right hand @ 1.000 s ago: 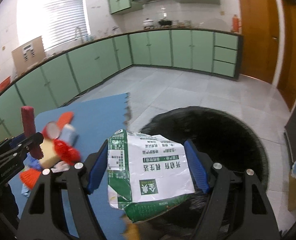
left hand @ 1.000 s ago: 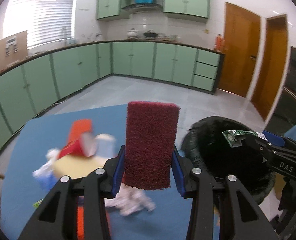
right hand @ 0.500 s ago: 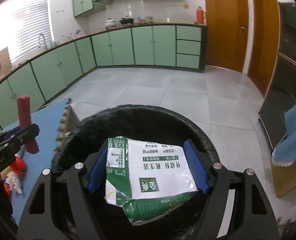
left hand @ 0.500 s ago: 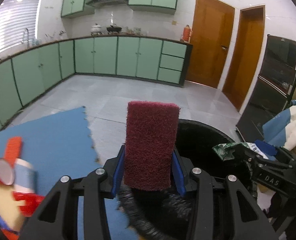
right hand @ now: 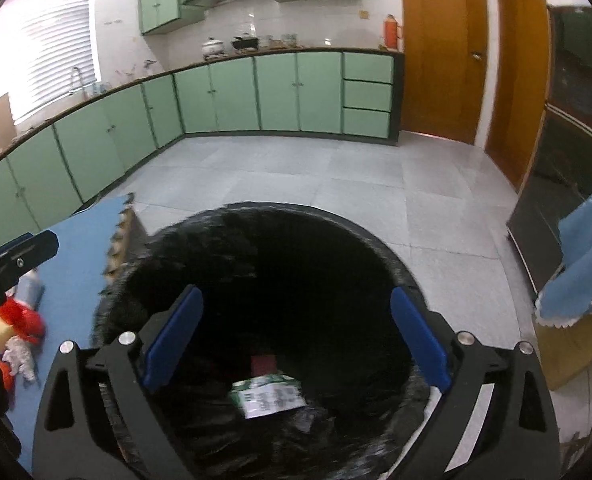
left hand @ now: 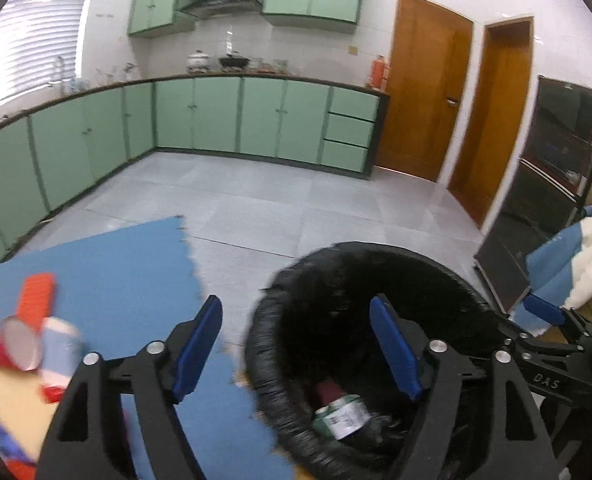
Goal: Collect trash
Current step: 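Carry both items over the bin and open both tools to drop them, then grasp the white tissue with the right tool while the left grasps the orange brush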
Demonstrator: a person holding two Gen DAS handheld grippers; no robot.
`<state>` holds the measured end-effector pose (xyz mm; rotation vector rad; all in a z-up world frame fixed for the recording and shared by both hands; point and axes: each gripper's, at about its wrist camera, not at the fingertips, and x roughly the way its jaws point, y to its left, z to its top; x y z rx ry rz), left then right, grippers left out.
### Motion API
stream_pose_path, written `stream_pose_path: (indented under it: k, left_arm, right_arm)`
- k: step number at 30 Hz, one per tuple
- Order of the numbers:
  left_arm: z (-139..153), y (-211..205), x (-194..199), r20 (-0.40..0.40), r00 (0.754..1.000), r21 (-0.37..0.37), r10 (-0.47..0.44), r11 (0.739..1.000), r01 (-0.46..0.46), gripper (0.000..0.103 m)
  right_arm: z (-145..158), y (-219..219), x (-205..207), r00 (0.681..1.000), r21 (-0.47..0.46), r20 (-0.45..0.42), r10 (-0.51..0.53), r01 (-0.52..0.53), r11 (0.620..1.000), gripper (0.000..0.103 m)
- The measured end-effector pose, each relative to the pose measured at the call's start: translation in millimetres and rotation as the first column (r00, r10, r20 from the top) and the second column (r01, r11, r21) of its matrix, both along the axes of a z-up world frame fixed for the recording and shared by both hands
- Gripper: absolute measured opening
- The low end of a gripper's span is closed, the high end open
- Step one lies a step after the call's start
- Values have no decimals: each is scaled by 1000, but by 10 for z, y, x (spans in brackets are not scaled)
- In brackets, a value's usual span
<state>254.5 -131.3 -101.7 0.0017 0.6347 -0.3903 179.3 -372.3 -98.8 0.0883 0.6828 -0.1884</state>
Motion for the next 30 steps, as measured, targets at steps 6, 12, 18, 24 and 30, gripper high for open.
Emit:
stream_pose_path:
  k: [6,12,18,24,30]
  left_arm:
    - [88,750,-345,41,988,48,150,987,-152,76]
    - [31,1553,-709,52,943,98,328,938,-332,76]
    - [-125,2060,-966,28,900,131,435,891,-434,76]
    - [-359,2254,-1131,-19,882,148,472,873,-464,76]
    - [-576,2405,-1254,-62,871,147,488,867,-476,76]
  right_arm:
    - [74,628,-31,991,53,33,128,-129,990,93]
    - [16,1412,2,961,99,35,274,-276,956,93]
    - [-119,2150,-23,918,82,19,396,-396,914,93]
    - [-355,2647,-42,874,48,-30,486,-484,874,89]
    - [-537,2874,12,845,68,-97,526,-522,850,82]
